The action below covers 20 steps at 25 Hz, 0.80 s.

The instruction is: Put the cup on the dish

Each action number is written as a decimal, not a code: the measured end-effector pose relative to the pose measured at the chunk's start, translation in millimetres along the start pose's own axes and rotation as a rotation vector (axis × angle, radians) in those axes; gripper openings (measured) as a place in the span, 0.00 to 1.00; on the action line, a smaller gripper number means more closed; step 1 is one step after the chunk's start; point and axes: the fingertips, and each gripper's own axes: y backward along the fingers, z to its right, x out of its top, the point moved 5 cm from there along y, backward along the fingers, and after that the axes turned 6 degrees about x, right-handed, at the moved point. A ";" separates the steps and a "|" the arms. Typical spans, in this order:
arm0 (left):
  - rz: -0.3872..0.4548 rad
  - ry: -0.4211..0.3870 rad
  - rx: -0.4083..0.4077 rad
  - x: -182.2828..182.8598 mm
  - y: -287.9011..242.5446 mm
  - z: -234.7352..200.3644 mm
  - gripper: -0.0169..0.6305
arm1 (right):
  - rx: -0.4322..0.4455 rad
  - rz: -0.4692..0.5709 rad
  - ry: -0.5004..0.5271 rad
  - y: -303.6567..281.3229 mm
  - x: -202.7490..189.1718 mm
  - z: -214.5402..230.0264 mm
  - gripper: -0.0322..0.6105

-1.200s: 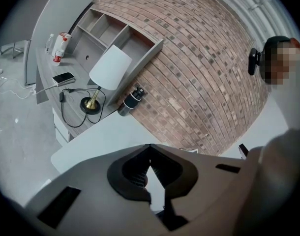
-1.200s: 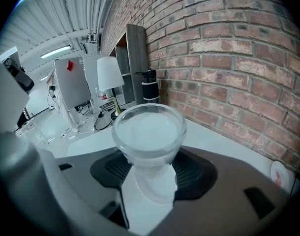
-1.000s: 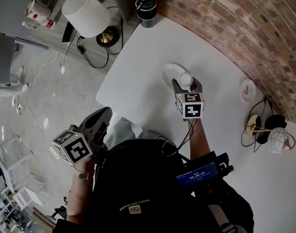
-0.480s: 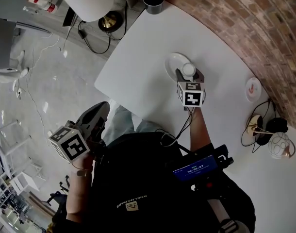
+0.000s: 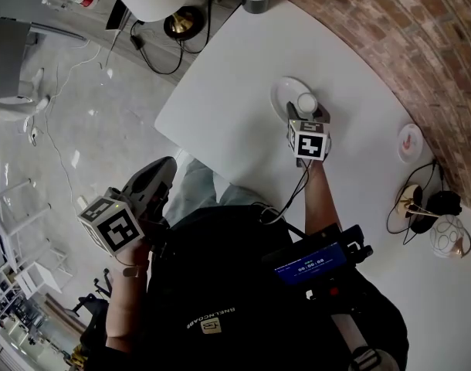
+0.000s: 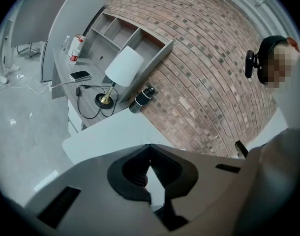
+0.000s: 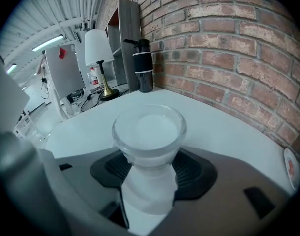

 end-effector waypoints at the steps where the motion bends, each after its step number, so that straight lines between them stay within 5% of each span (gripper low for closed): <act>1: 0.006 0.007 -0.009 -0.9 0.0 -0.6 0.04 | -0.004 -0.003 -0.002 -1.1 -1.4 0.6 0.45; 20: 0.008 0.023 0.005 -5.7 2.4 -5.9 0.04 | -0.024 -0.043 0.025 -16.3 -9.9 0.2 0.45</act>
